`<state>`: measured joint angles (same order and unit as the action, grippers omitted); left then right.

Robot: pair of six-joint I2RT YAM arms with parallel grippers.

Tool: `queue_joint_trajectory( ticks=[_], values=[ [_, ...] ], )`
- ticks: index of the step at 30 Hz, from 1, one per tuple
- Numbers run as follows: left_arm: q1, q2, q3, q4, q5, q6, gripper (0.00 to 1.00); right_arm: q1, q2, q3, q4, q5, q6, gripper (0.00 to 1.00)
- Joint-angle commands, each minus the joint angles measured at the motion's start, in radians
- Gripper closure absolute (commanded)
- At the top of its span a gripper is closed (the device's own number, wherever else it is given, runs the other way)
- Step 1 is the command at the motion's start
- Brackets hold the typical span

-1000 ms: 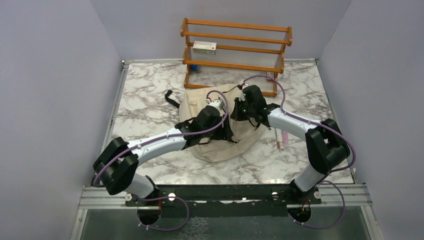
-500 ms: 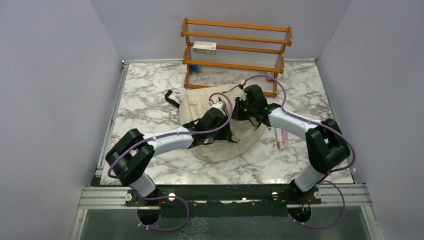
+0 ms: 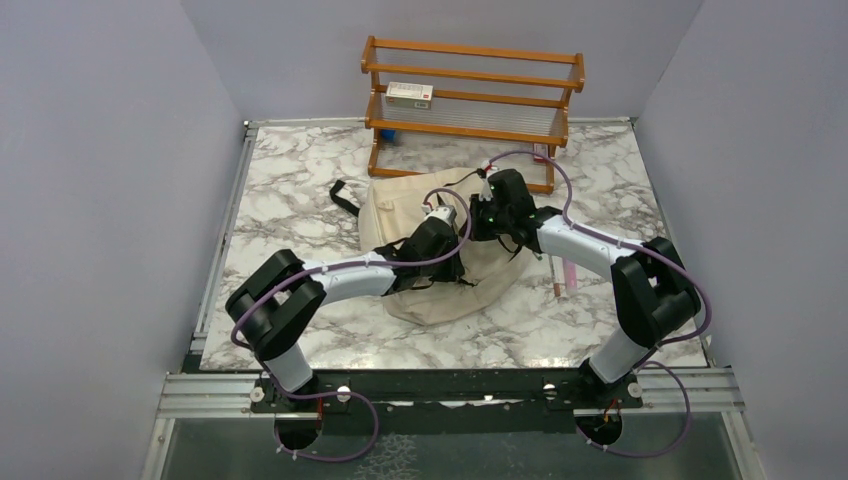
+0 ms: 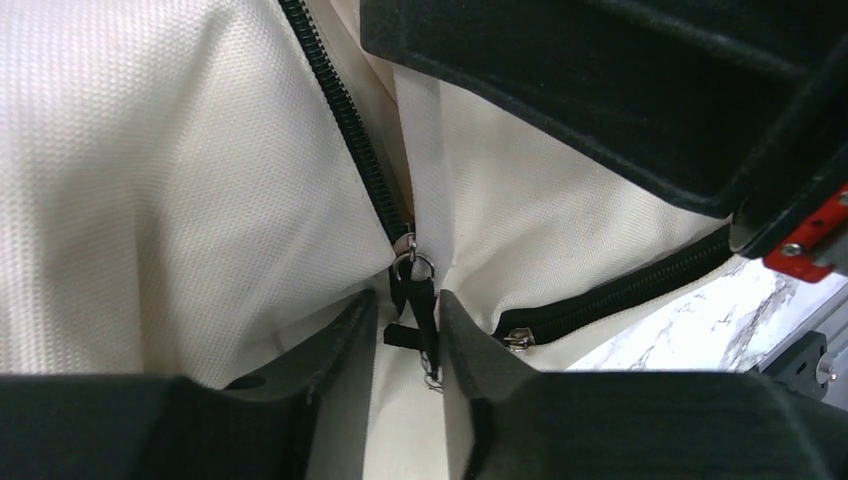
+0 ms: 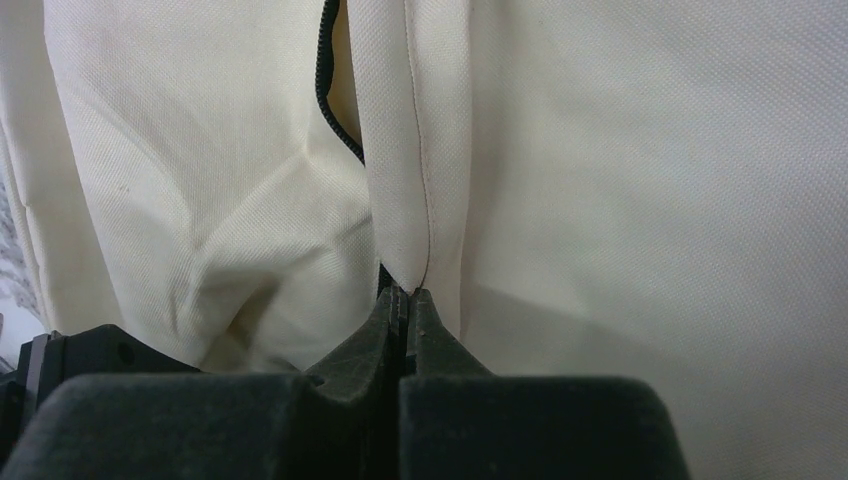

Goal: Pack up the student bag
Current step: Adjust the student bag at the center of the board.

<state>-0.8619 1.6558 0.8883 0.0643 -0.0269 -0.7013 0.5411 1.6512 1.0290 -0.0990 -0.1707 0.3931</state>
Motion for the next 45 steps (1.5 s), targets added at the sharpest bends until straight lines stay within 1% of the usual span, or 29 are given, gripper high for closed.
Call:
queue_joint_trajectory(
  ticks=[1,4,6,13,16,19,24,26,29,34,36,40,45],
  values=[
    [-0.011,0.023,0.035,0.031,0.014,0.018,0.76,-0.003,-0.005,-0.019,0.014,-0.027,0.010,0.99],
    [-0.011,0.018,0.031,0.035,0.019,0.024,0.88,-0.003,-0.004,-0.020,0.014,-0.028,0.010,0.99],
    [-0.011,0.009,0.027,0.034,0.021,0.030,0.93,-0.004,-0.005,-0.022,0.014,-0.029,0.009,0.99],
    [-0.011,-0.050,0.004,-0.008,0.008,0.049,0.96,-0.005,-0.005,-0.026,0.017,-0.021,0.006,0.99],
    [-0.011,-0.078,-0.020,-0.003,0.018,0.067,1.00,-0.006,-0.004,-0.029,0.020,-0.022,0.005,0.99],
    [-0.011,-0.089,-0.034,-0.004,0.025,0.092,1.00,-0.007,-0.002,-0.027,0.021,-0.023,0.006,0.99],
    [-0.011,-0.088,-0.044,-0.010,0.057,0.105,0.91,-0.007,-0.003,-0.029,0.024,-0.030,0.007,0.99],
    [-0.011,-0.085,-0.045,-0.008,0.064,0.110,0.86,-0.007,-0.005,-0.030,0.024,-0.030,0.007,0.99],
    [-0.011,-0.082,-0.039,-0.010,0.067,0.117,0.82,-0.008,-0.007,-0.032,0.024,-0.030,0.008,0.99],
    [-0.011,-0.077,-0.034,-0.017,0.072,0.127,0.81,-0.009,-0.010,-0.034,0.024,-0.029,0.009,1.00],
    [-0.011,-0.079,-0.035,-0.019,0.071,0.128,0.83,-0.009,-0.009,-0.035,0.024,-0.029,0.009,0.99],
    [-0.011,-0.085,-0.044,-0.019,0.072,0.128,0.93,-0.009,-0.007,-0.035,0.023,-0.030,0.010,0.99],
    [-0.011,-0.099,-0.056,-0.028,0.066,0.130,1.00,-0.009,-0.005,-0.034,0.024,-0.032,0.010,1.00]
  ],
)
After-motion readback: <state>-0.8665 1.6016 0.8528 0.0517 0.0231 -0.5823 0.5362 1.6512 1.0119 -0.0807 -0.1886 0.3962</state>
